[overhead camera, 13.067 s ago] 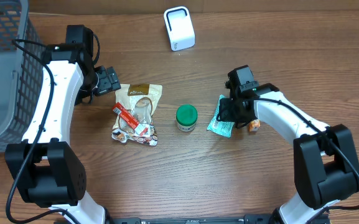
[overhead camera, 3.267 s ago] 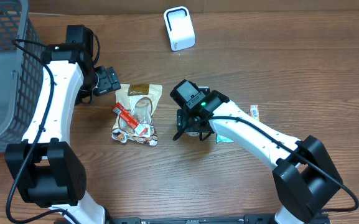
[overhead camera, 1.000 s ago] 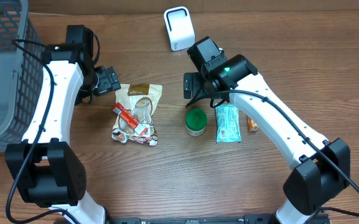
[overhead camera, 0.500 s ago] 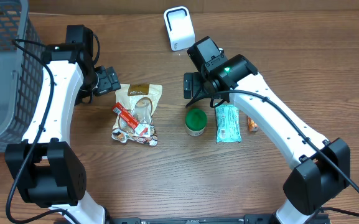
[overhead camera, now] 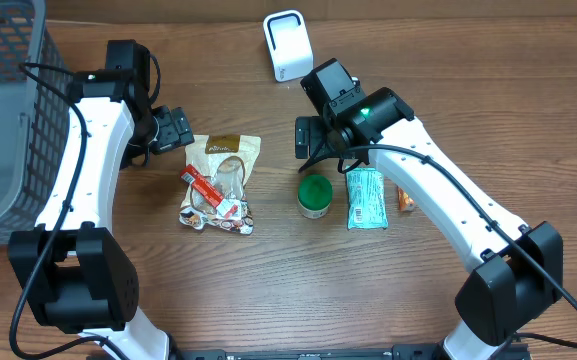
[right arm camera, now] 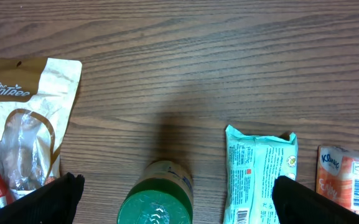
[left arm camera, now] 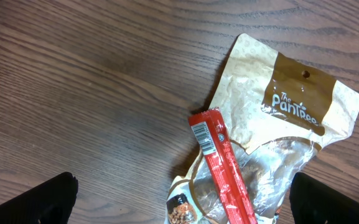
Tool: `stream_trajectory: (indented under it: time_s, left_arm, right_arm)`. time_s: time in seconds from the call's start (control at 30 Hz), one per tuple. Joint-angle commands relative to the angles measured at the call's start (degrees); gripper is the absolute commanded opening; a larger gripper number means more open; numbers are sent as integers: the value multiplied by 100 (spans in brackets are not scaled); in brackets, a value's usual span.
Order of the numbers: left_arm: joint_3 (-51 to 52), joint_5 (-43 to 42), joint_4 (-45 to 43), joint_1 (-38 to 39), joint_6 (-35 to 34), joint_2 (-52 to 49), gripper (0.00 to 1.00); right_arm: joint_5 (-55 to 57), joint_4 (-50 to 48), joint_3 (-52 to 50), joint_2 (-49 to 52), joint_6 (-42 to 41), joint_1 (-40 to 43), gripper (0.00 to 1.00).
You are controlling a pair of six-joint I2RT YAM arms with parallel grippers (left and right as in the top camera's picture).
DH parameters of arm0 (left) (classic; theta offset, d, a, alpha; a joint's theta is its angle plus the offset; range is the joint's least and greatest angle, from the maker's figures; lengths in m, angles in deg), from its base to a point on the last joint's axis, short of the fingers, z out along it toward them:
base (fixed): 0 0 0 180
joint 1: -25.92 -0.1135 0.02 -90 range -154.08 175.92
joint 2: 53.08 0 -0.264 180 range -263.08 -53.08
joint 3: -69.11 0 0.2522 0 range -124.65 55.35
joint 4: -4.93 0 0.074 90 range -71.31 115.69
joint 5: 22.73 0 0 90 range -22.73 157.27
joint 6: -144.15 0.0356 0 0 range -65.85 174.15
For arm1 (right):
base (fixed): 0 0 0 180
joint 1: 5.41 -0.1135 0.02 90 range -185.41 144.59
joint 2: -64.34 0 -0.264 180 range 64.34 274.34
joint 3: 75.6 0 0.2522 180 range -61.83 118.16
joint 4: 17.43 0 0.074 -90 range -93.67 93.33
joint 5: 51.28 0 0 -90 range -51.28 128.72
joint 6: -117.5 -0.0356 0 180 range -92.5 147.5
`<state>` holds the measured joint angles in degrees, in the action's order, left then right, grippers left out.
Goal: Scan the item barcode
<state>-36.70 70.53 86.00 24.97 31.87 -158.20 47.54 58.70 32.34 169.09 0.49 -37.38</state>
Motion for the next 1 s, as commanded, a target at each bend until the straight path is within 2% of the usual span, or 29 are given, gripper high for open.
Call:
stream_trajectory:
  time_s: [0.0, 0.7, 0.97]
  left_arm:
    - [-94, 28, -9, 2, 87, 35, 100]
    - [-96, 31, -11, 2, 87, 35, 100]
    - [-96, 31, -9, 2, 87, 35, 100]
  right_arm:
    - [13, -33, 72, 7, -44, -20, 100]
    - [13, -33, 72, 7, -44, -20, 100]
    - [-809, 111, 72, 7, -127, -20, 100]
